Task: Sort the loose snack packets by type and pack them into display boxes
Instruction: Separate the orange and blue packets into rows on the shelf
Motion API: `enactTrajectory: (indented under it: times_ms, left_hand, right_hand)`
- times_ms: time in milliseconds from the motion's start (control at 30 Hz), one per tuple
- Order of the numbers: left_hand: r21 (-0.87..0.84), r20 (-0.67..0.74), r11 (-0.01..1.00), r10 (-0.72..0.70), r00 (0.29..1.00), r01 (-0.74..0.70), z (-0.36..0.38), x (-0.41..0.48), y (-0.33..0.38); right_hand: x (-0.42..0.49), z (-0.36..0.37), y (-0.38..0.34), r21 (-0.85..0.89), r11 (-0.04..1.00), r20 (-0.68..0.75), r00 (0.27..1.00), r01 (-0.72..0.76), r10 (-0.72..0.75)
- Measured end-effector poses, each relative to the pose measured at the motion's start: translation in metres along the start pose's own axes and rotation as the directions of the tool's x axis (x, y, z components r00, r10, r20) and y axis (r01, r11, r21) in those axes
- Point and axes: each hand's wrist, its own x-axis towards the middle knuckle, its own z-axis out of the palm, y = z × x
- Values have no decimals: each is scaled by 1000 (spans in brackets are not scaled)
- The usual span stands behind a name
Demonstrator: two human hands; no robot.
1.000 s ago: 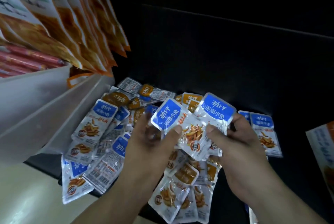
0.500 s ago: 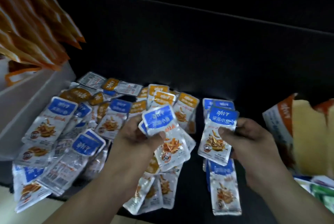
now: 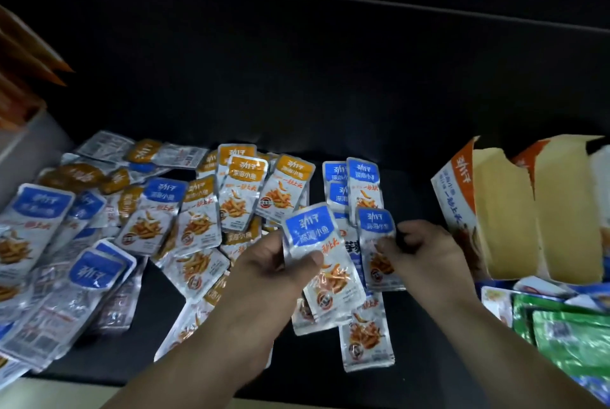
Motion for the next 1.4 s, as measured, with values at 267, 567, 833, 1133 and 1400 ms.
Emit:
enactTrajectory:
  times_ms: [267, 567, 833, 1133, 1400]
  left_hand:
    - [-39, 70, 993, 115, 991, -112, -5, -4, 1]
    - [-73, -29, 990, 120, 992, -121, -27, -6, 0]
    - [-92, 11, 992, 91, 996, -89, -21, -6, 0]
    - [89, -63, 994, 76, 995, -71, -16, -4, -9]
    - [104, -79, 990, 104, 991, -95, -16, -4, -13]
  right_hand:
    - [-51, -10, -59, 447, 892, 392, 910, -59, -136]
    - [-45, -8, -66, 627, 747, 336, 942, -221, -4]
    - [-53, 6, -71, 634, 741, 385, 921, -221, -55]
    - [-9, -9, -24, 432, 896, 4, 994, -101, 110]
    - [7, 10, 4, -53, 999, -80, 997, 4, -8]
